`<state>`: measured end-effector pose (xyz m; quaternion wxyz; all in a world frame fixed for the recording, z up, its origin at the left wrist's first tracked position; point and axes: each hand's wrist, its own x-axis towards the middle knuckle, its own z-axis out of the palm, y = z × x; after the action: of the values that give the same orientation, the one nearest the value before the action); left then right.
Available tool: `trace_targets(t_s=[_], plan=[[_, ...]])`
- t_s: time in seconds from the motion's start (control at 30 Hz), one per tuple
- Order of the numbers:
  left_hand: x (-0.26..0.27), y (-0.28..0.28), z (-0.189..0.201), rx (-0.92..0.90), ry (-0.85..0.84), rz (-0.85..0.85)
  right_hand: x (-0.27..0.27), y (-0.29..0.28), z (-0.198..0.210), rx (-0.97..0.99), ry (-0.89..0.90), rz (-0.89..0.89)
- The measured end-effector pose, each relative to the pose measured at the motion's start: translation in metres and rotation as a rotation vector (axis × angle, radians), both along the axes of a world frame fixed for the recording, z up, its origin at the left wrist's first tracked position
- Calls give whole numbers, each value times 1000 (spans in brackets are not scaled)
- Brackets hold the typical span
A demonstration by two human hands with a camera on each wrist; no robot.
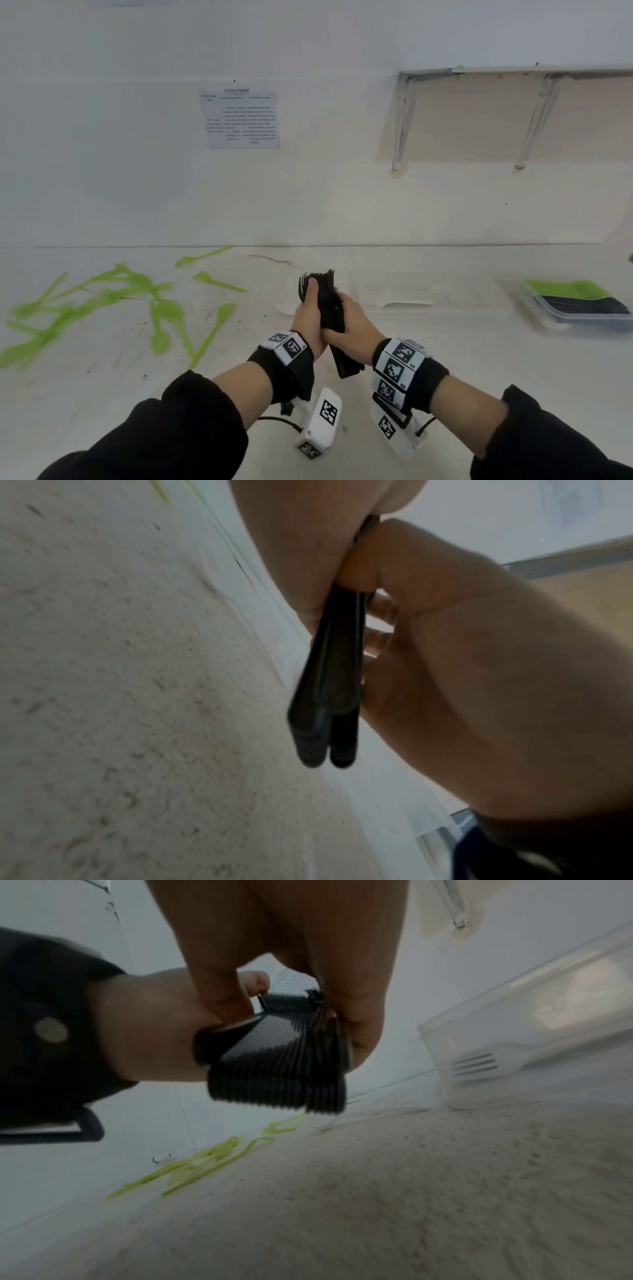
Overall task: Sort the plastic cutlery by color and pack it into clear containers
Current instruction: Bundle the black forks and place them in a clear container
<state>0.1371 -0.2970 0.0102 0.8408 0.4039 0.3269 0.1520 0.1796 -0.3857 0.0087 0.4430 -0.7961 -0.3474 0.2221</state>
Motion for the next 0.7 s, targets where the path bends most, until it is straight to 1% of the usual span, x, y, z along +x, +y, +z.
trace_targets(t_s=[0.1,0.17,0.27,0.33,0.43,0.5,0.53,0.6,0.7], plan=[[0,0,1,27,-47,-104,0,-4,14,-39,-17,23],[5,-5,6,126,-99,-163,4,-9,23,-43,-49,-13],[14,-12,12,407,-125,-233,19,-19,39,-56,-83,-6],[22,-13,11,594,-101,-307,35,-31,55,-94,-127,-3],[36,-6,3,763,13,-370,71,-51,79,-180,-213,17],[46,-1,0,907,152,-402,96,-63,90,-277,-251,60],[52,1,-4,994,224,-450,108,-67,93,-333,-267,84],[61,4,-11,1111,292,-577,127,-73,93,-448,-287,134],[70,-1,-13,1160,370,-763,147,-77,82,-571,-256,227]])
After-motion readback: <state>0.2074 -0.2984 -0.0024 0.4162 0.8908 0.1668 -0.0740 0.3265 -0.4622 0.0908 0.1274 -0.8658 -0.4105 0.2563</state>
